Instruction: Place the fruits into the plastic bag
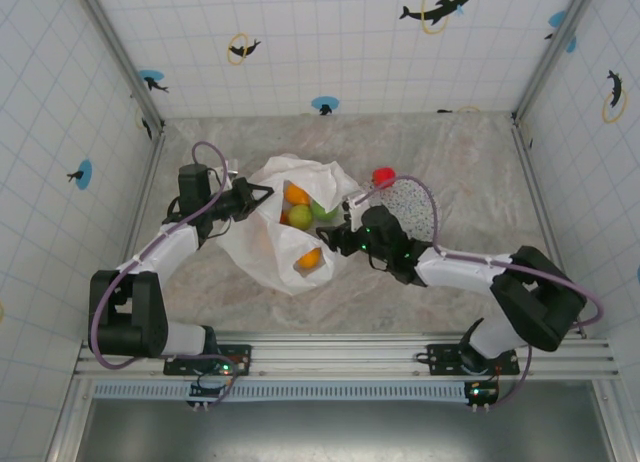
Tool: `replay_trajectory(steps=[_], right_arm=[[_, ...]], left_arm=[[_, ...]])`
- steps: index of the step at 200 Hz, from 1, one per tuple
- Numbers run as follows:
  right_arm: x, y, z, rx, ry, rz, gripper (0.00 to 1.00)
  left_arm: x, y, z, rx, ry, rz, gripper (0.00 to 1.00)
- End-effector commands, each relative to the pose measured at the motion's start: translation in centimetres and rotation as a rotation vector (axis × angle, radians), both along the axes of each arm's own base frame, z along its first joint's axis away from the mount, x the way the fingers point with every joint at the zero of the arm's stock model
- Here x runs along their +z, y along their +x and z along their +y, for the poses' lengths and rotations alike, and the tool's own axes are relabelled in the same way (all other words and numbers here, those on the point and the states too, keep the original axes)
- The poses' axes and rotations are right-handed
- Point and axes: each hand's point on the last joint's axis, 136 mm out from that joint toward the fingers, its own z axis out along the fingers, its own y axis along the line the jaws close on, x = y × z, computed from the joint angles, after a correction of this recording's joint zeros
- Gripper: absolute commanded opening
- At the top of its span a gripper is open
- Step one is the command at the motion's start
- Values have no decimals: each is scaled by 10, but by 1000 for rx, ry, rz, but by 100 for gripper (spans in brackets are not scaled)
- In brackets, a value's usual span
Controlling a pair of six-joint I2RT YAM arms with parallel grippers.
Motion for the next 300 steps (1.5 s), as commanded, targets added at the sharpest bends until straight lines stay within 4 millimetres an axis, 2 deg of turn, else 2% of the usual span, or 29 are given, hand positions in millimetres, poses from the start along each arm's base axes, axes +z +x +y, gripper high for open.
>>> replay_trajectory(steps=[1, 74, 102, 136, 156, 172, 194, 237, 264, 274, 300], right_arm=[[22, 5, -14, -51, 37, -64, 90], [64, 15, -47, -138, 64, -177, 92], [74, 24, -70, -208, 45, -212, 94], [69, 56, -120, -391, 26, -158, 97], [56, 79, -151, -499, 26, -86, 98], [45, 97, -166, -548, 33, -25, 98], [29, 120, -166, -545, -5, 32, 99], [-6, 165, -147, -495, -135, 122, 100], [-22, 195, -137, -481, -197, 150, 100], [-34, 200, -136, -481, -240, 184, 100], [-49, 219, -132, -480, -302, 201, 100]], left_arm=[[8, 1, 2, -4, -4, -22, 0], [5, 1, 2, -4, -4, -13, 0], [4, 2, 2, -1, -1, -9, 0], [4, 2, 2, -3, -2, -7, 0], [4, 2, 2, -3, -2, -9, 0], [5, 2, 2, -2, -1, -11, 0], [4, 2, 2, -2, -1, -8, 0], [3, 2, 2, -1, 0, -3, 0], [2, 2, 2, -4, -1, 0, 0], [2, 2, 2, -3, 0, 1, 0], [1, 2, 2, -4, 0, 4, 0]])
